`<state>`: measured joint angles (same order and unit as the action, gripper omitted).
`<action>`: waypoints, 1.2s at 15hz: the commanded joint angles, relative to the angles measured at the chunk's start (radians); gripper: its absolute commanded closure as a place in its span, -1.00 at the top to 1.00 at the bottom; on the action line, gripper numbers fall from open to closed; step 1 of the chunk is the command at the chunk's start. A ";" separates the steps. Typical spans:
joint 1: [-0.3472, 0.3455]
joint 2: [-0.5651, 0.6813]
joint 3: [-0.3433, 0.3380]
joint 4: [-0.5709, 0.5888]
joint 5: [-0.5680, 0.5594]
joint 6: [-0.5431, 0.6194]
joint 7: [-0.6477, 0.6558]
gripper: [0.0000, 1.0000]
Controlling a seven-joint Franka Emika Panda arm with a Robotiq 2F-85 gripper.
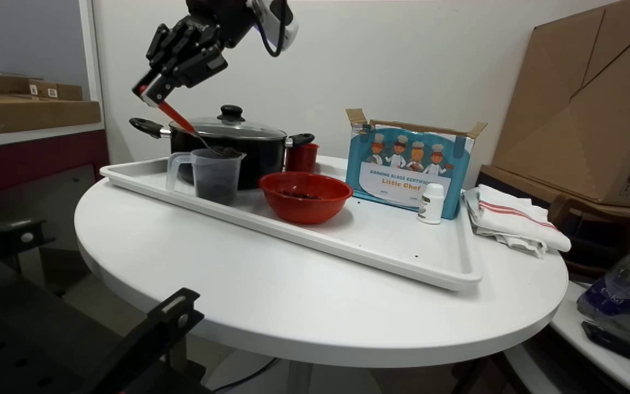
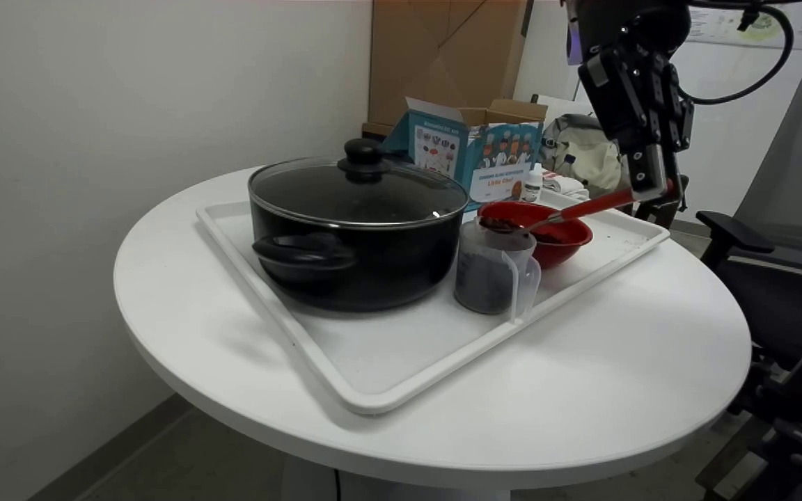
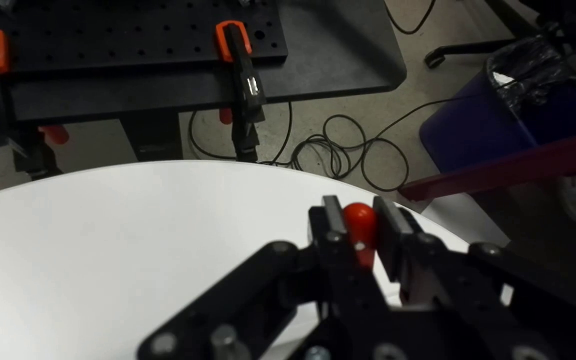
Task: Use the spoon to put some of the contents in the red bowl into the clear jug
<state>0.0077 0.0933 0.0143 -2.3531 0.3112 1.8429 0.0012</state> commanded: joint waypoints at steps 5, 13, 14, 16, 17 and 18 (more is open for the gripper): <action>0.011 0.031 0.018 0.038 0.018 -0.053 0.011 -0.81; -0.004 0.069 0.013 0.113 0.092 -0.169 -0.001 -0.81; -0.007 0.073 0.011 0.122 0.098 -0.178 -0.001 -0.81; -0.012 0.079 0.007 0.137 0.109 -0.192 0.002 -0.81; -0.015 0.082 0.005 0.142 0.114 -0.198 0.002 -0.81; -0.020 0.086 0.002 0.149 0.122 -0.210 -0.001 -0.81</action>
<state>-0.0003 0.1538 0.0262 -2.2484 0.3983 1.6896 0.0018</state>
